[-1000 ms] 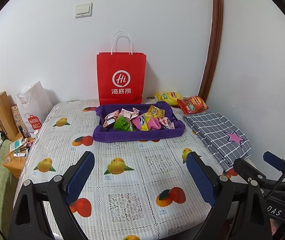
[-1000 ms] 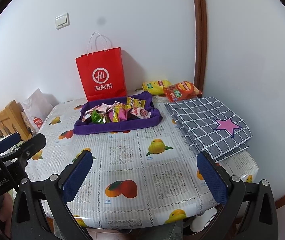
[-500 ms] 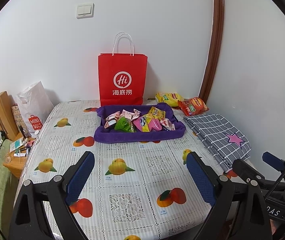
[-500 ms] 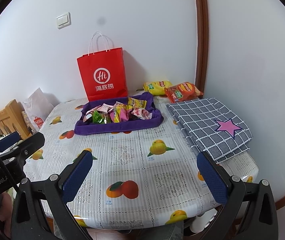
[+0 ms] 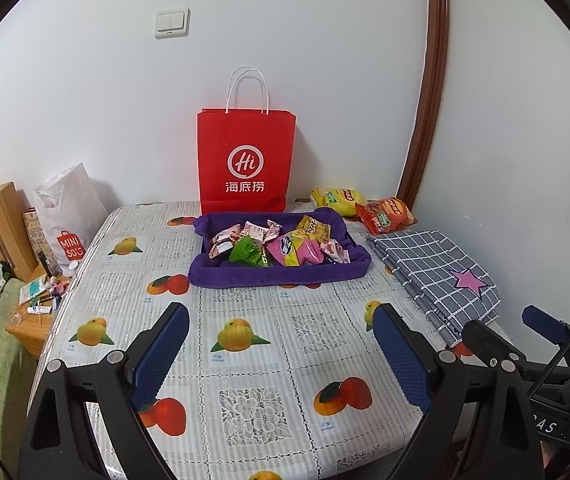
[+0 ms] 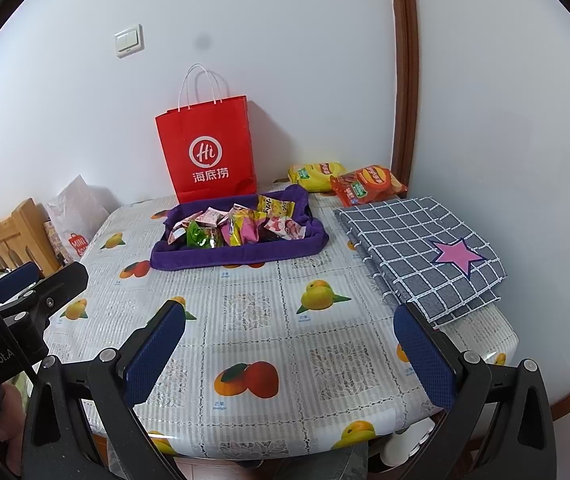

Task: Organize snacks

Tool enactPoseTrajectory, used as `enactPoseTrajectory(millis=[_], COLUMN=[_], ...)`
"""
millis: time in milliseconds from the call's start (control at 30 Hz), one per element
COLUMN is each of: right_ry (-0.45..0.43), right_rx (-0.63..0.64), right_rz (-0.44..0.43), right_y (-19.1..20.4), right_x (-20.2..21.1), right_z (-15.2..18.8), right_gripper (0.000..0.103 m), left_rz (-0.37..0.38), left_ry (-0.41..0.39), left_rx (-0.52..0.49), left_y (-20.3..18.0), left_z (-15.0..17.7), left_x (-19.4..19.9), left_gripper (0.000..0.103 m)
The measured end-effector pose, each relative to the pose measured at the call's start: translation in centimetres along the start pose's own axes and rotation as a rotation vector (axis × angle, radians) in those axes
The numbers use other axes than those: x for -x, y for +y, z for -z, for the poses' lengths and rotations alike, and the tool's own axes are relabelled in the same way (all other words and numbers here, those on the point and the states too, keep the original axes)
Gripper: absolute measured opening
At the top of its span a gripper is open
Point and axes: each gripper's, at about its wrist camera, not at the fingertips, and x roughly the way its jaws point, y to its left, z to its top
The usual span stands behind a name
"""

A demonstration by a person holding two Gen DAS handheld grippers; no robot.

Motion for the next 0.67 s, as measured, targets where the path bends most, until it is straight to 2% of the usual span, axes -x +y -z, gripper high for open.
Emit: enactPoseTrajectory(millis=[667], right_ry=[-0.007], right_rx=[0.010], right_rz=[-0.012], right_y=[0.19], right_x=[0.26], right_z=[-0.01], right_gripper=[0.103], left_rz=[-0.001], left_ry=[-0.002], left_rx=[0.006], left_y=[-0.01], left_z=[-0.09], left_x=[0.06], left_gripper=[0.093])
